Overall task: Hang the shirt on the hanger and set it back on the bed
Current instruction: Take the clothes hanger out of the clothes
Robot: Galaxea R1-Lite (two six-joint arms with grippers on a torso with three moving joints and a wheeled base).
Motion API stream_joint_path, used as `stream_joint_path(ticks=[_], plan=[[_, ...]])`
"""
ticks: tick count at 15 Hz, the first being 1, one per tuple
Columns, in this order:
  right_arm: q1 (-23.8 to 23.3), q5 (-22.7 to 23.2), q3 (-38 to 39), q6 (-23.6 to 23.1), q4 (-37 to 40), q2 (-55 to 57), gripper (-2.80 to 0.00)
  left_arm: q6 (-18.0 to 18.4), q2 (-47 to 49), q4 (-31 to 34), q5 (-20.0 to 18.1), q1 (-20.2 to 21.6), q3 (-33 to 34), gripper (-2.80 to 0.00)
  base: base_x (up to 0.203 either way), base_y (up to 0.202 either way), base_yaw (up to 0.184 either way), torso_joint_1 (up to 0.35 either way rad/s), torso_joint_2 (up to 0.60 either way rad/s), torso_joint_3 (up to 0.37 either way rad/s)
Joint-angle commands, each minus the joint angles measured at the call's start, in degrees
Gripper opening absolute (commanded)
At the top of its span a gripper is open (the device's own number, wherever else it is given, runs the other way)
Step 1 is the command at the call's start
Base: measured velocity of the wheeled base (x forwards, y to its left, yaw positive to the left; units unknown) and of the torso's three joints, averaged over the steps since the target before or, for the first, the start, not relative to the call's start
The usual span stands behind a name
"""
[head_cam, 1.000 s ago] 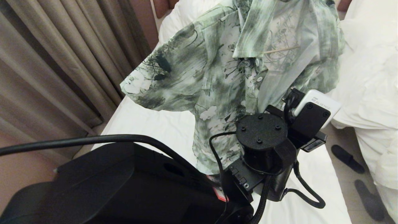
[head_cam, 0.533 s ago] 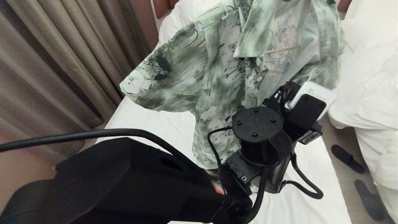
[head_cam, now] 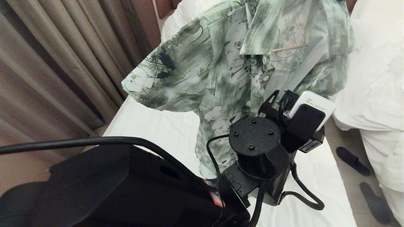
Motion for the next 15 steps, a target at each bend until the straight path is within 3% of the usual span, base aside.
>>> stream_joint_path(ticks=[1, 15], plan=[[0.06, -0.07, 0.0, -0.08, -0.01, 0.07, -2.8, 0.25, -0.54, 0.48, 0.13, 0.03, -0.73, 0.0, 0.0, 0.0, 0.0, 0.0, 0.0, 0.0], [0.76, -0.07, 0.0, -0.08, -0.01, 0.42, -2.8, 0.52, 2.45, 1.54, 0.04, -0.07, -4.37, 0.0, 0.0, 0.0, 0.0, 0.0, 0.0, 0.0]])
